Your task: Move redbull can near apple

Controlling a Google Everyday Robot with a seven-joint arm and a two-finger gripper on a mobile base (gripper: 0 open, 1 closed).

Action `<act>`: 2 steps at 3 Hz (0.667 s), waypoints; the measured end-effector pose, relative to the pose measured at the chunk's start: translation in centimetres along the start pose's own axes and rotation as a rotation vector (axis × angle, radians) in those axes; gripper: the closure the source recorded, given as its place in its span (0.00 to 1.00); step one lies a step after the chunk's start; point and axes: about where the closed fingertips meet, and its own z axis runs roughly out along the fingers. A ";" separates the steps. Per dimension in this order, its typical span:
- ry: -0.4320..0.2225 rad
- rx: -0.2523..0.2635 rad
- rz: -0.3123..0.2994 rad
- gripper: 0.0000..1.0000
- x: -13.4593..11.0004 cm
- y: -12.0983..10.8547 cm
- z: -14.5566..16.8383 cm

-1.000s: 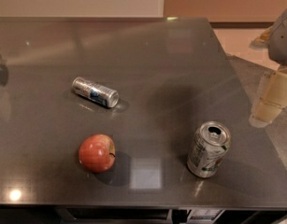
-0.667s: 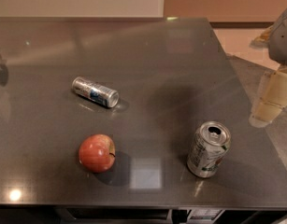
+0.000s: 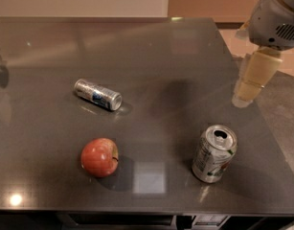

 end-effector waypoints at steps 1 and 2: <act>-0.050 -0.027 -0.003 0.00 -3.4 -2.9 2.5; -0.094 -0.059 0.009 0.00 -6.7 -4.3 6.0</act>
Offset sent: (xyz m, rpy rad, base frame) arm 0.1048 0.1003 -0.0657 0.1621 0.0764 0.0267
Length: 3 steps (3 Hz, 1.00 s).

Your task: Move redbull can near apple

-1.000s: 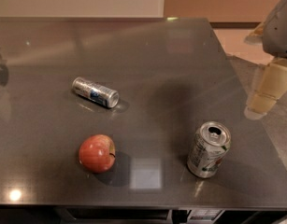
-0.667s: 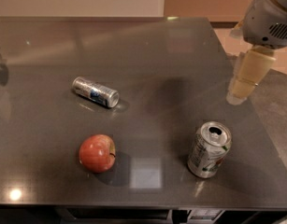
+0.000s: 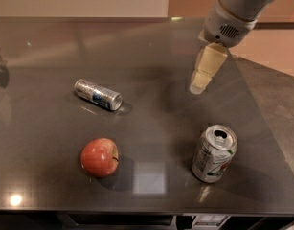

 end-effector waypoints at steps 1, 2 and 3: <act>-0.042 -0.025 0.007 0.00 -3.0 0.1 3.1; -0.067 -0.052 0.001 0.00 -6.2 1.4 5.7; -0.081 -0.070 -0.010 0.00 -9.4 2.8 7.2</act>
Offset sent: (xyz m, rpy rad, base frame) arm 0.0106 0.1228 -0.0550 0.1070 0.0569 0.0437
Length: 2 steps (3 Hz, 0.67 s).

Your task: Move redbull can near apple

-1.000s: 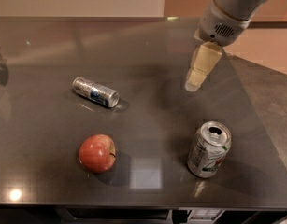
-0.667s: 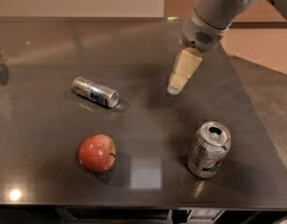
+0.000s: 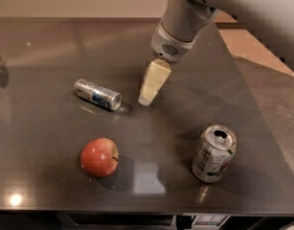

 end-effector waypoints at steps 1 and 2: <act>-0.002 -0.014 -0.014 0.00 -3.2 1.1 1.5; 0.011 -0.023 -0.026 0.00 -6.0 2.0 2.6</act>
Offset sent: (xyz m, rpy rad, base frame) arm -0.0051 0.1045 -0.0029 -0.0275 0.0234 0.0444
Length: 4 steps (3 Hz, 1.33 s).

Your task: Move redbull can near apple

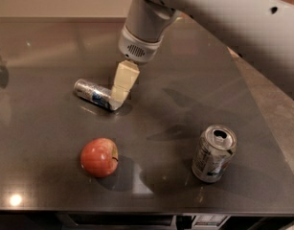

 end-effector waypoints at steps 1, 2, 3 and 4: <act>0.062 -0.005 0.007 0.00 -1.8 0.6 1.9; 0.149 0.011 0.033 0.00 -3.1 0.7 3.8; 0.218 0.029 0.064 0.00 -4.0 0.7 5.7; 0.281 0.033 0.102 0.00 -3.7 0.0 7.5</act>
Offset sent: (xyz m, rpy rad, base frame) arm 0.0102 0.0672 -0.0389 -0.2552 0.0455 -0.1037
